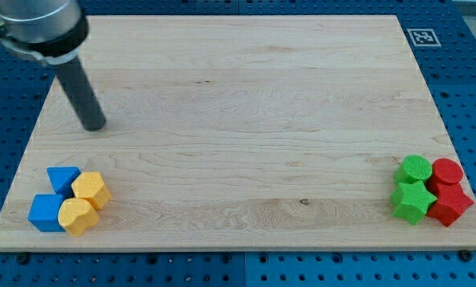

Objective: Push the cube into the hexagon

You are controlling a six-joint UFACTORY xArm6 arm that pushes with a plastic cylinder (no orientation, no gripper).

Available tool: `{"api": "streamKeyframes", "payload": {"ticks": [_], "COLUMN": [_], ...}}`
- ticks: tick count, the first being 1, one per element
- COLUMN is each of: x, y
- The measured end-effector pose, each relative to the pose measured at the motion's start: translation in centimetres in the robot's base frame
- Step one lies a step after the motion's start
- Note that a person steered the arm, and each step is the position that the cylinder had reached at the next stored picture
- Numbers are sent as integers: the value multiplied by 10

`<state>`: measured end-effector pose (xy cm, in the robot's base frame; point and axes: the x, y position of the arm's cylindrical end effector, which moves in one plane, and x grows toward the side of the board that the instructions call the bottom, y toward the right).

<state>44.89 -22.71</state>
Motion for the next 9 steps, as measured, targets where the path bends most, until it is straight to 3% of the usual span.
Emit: {"api": "streamKeyframes", "payload": {"ticks": [2,3,5,7,9], "x": [37,49,133,159,167], "y": [-77,-78,-70,-66,-10]}}
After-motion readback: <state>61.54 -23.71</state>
